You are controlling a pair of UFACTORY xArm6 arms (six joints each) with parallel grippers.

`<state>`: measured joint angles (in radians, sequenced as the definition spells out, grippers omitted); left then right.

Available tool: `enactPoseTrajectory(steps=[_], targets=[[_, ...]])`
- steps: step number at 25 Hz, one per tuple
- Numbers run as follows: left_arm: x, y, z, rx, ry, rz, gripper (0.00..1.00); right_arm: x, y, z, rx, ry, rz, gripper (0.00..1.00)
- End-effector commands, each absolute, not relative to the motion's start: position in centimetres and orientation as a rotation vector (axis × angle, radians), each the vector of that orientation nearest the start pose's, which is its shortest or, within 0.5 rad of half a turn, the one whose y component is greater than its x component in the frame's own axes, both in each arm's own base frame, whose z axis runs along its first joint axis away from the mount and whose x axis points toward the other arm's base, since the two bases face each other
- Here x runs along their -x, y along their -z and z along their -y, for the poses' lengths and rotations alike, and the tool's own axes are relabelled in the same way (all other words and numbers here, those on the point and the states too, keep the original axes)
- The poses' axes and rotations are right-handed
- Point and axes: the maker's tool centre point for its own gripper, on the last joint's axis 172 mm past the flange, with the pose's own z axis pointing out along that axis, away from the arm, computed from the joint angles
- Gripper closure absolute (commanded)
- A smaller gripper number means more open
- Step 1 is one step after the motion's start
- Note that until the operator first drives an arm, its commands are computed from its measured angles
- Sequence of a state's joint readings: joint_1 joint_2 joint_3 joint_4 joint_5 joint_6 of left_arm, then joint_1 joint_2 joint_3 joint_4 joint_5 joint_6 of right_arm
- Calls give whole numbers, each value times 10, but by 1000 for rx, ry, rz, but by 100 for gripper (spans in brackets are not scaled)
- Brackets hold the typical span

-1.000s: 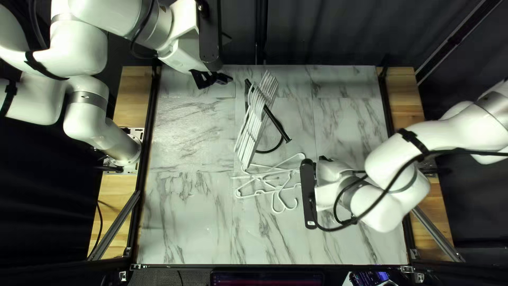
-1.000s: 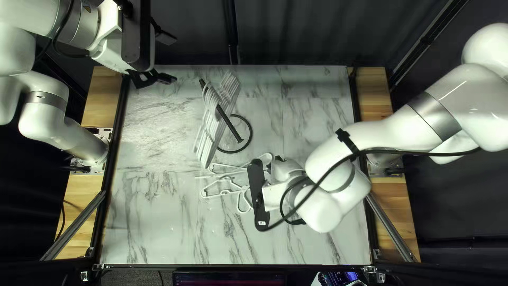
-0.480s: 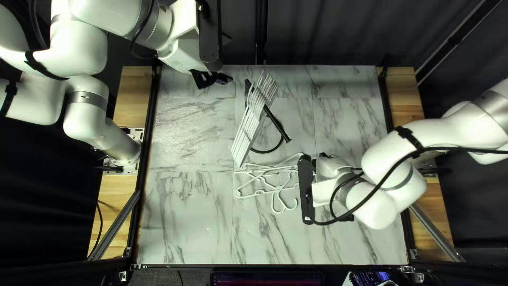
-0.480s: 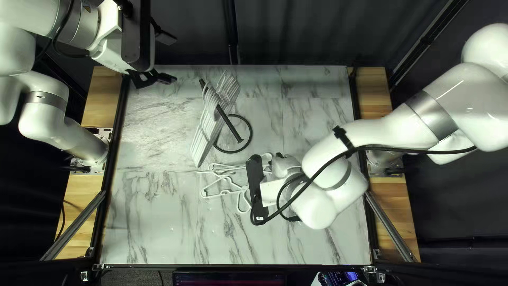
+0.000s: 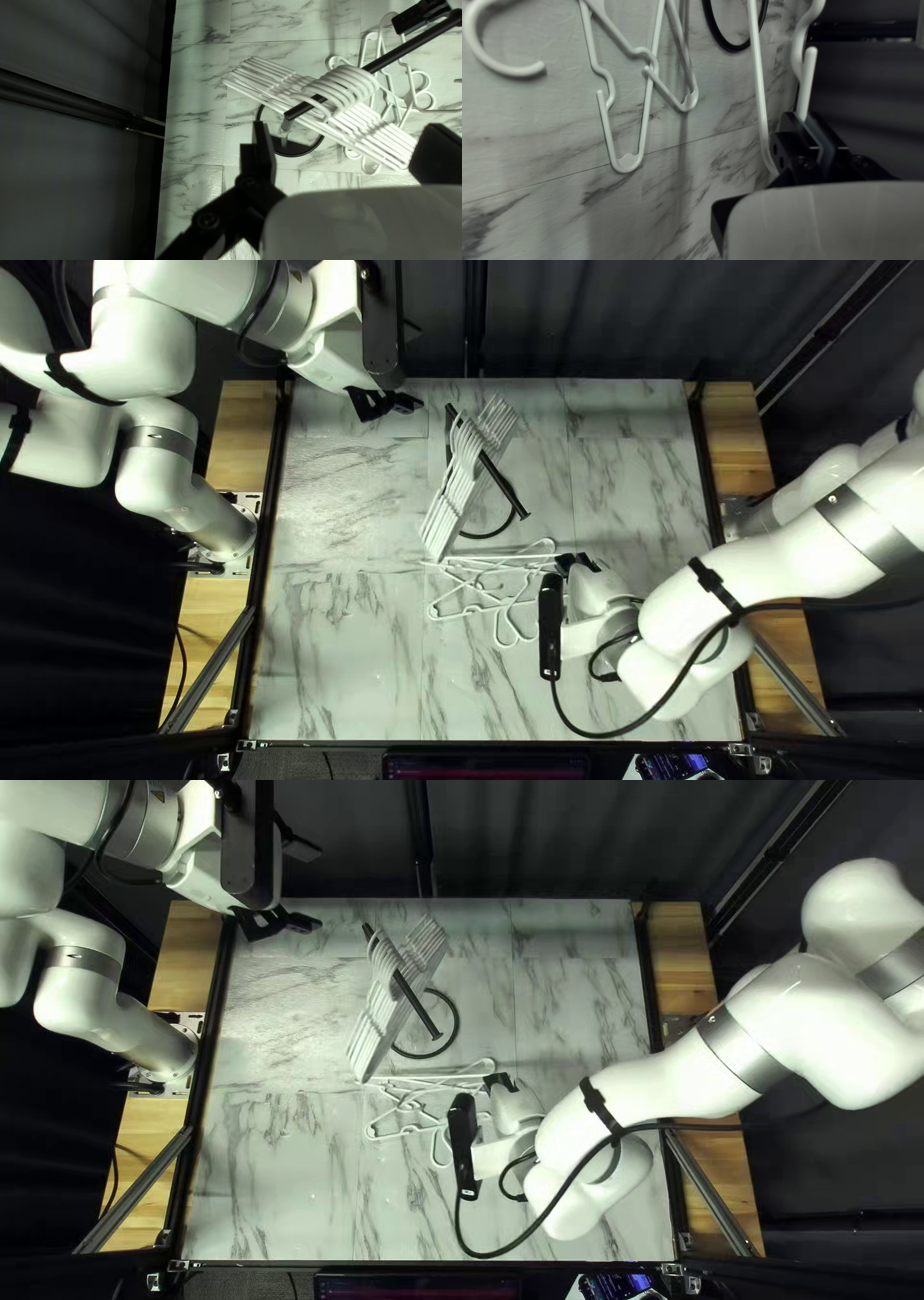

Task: Remove hangers from rack and place onto table

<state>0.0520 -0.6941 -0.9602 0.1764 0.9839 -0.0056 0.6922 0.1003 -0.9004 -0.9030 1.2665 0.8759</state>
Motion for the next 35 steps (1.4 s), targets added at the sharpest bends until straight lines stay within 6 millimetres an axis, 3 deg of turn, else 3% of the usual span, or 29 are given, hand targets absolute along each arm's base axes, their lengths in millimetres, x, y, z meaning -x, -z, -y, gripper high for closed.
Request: enactPoseTrajectory(steps=[1,10,17,22,28,35], targets=[[-418,-465,-54,2793,967,15,0,-417,-147,-107,-2265,-286,-426,100],[-418,-465,-54,2793,967,15,0,-416,-148,-106,-2257,-282,-426,100],[-418,-465,-54,2793,967,15,0,-425,-152,-126,-2158,-215,-507,100],[-418,-465,-54,2793,967,15,0,-419,-147,-115,-2103,-207,-577,100],[-418,-465,-54,2793,967,15,0,-419,-156,-105,-2092,-332,-675,100],[-418,-465,-54,2793,967,15,0,-418,-159,-98,-2084,-295,-632,100]])
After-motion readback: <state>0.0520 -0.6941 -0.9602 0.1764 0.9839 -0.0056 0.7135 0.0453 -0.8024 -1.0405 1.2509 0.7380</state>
